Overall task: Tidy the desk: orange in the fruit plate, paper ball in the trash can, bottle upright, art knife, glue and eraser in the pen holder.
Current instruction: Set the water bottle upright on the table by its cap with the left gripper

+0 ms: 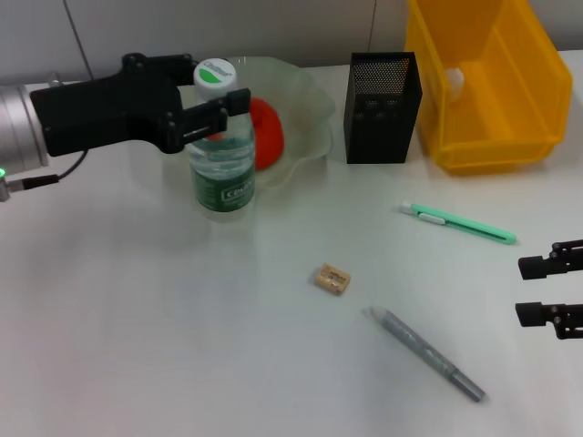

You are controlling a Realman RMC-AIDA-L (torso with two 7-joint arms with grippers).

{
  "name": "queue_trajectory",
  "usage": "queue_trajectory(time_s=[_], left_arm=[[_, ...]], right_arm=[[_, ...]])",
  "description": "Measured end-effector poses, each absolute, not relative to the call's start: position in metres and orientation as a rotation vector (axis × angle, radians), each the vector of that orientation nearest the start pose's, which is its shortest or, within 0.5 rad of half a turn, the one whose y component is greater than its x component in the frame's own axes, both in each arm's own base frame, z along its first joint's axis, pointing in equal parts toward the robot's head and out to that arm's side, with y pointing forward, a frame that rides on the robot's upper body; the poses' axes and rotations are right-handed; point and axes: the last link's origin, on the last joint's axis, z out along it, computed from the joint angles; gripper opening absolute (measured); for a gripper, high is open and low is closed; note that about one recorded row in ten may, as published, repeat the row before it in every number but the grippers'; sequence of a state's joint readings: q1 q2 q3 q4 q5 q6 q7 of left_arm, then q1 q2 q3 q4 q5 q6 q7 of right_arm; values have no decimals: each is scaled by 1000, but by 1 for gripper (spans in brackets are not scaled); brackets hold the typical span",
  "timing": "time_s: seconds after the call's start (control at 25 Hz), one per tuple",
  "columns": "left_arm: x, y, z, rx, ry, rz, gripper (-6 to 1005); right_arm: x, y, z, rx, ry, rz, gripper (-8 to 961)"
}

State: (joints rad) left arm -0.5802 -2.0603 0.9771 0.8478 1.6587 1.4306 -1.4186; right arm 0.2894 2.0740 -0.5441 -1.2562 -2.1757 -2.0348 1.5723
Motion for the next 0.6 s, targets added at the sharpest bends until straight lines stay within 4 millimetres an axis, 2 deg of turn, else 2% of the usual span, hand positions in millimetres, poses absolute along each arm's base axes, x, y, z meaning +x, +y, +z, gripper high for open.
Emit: queue_trajectory(time_s=[0.36, 0.48, 0.6], left_arm=[[-191, 384, 39, -2567, -294, -792, 445], [-191, 384, 39, -2567, -294, -792, 445], [-209, 390, 52, -2474, -350, -738, 445]], right_arm=[[286, 246, 99, -2822, 628, 407, 594], [286, 246, 99, -2823, 627, 407, 594], [285, 247, 99, -2823, 624, 408, 594]])
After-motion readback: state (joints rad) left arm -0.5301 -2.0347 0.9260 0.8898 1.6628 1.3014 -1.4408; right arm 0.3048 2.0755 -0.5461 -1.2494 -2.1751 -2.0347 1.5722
